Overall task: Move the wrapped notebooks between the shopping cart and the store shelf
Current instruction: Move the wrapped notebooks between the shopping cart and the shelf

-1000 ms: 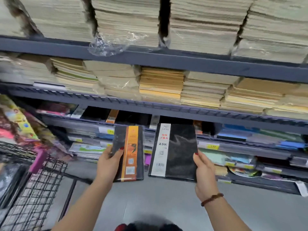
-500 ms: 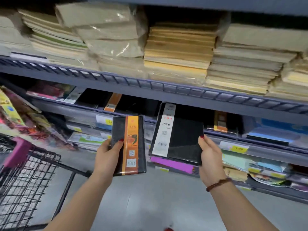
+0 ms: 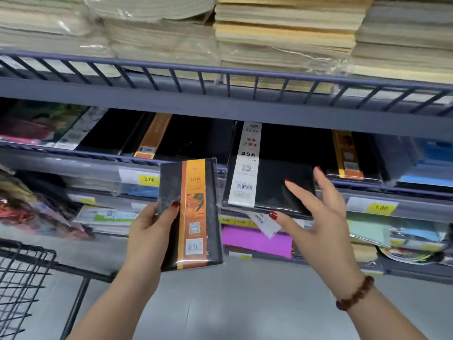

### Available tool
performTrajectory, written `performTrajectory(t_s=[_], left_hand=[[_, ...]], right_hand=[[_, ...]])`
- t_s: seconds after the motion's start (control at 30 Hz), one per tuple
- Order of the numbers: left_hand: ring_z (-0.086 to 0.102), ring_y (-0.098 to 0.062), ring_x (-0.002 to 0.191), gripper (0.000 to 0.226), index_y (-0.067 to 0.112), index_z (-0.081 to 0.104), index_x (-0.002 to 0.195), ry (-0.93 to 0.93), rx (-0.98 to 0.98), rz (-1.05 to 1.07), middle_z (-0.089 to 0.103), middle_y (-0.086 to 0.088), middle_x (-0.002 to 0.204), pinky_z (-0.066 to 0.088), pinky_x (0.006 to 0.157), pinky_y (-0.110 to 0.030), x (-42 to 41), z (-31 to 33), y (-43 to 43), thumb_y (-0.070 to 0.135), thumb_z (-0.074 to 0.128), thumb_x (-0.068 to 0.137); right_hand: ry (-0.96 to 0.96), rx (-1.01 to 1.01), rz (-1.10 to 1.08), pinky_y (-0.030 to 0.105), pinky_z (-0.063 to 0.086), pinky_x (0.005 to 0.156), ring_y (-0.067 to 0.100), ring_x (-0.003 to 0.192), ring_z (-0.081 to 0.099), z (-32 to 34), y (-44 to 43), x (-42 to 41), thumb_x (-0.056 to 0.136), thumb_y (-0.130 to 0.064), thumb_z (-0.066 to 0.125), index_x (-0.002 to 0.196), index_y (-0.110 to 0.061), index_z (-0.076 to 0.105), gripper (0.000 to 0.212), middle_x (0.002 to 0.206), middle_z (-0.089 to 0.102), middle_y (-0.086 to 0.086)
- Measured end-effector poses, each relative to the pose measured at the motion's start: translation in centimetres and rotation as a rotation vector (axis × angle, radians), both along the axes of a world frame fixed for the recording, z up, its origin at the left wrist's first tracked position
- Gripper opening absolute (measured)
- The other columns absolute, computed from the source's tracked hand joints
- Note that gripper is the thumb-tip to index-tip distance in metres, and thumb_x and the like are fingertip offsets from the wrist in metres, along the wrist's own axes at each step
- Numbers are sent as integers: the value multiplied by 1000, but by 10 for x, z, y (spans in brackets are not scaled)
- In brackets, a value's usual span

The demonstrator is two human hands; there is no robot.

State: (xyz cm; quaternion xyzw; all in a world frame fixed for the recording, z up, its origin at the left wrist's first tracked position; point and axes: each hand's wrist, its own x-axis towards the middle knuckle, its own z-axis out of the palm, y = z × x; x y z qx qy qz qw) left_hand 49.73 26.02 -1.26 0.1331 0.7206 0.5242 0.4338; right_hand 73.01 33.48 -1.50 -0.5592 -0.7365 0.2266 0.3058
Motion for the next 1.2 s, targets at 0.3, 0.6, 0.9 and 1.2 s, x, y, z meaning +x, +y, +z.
performTrajectory(t_s=[0.3, 0.6, 0.9, 1.2], left_hand=[[71, -26, 77, 14, 22, 68, 98, 15, 49, -68, 76, -3, 83, 53, 66, -36, -9, -8, 6, 28, 57, 92], [71, -24, 74, 13, 26, 69, 92, 23, 61, -94, 75, -2, 80, 54, 66, -37, -9, -8, 7, 28, 56, 93], [71, -21, 72, 12, 20, 68, 95, 3, 116, -138, 76, -1, 79, 54, 64, -35, 0, 2, 8, 26, 57, 92], [72, -14, 68, 12, 20, 67, 98, -4, 162, -187, 76, 0, 80, 53, 61, -30, 26, 22, 23, 24, 56, 93]], right_hand=[[-264, 278, -17, 45, 41, 101, 32, 116, 53, -10, 50, -29, 86, -13, 63, 120, -19, 63, 35, 124, 62, 8], [-268, 157, 34, 37, 29, 105, 26, 123, 43, -16, 69, -34, 93, -26, 52, 126, -28, 58, 34, 135, 53, 1], [-227, 143, 44, 36, 31, 108, 22, 129, 39, -21, 59, -33, 91, -23, 56, 129, -22, 56, 38, 134, 54, 2], [116, -178, 204, 17, 45, 90, -3, 100, 56, 27, 16, -32, 86, -31, 61, 127, -30, 55, 41, 112, 59, -14]])
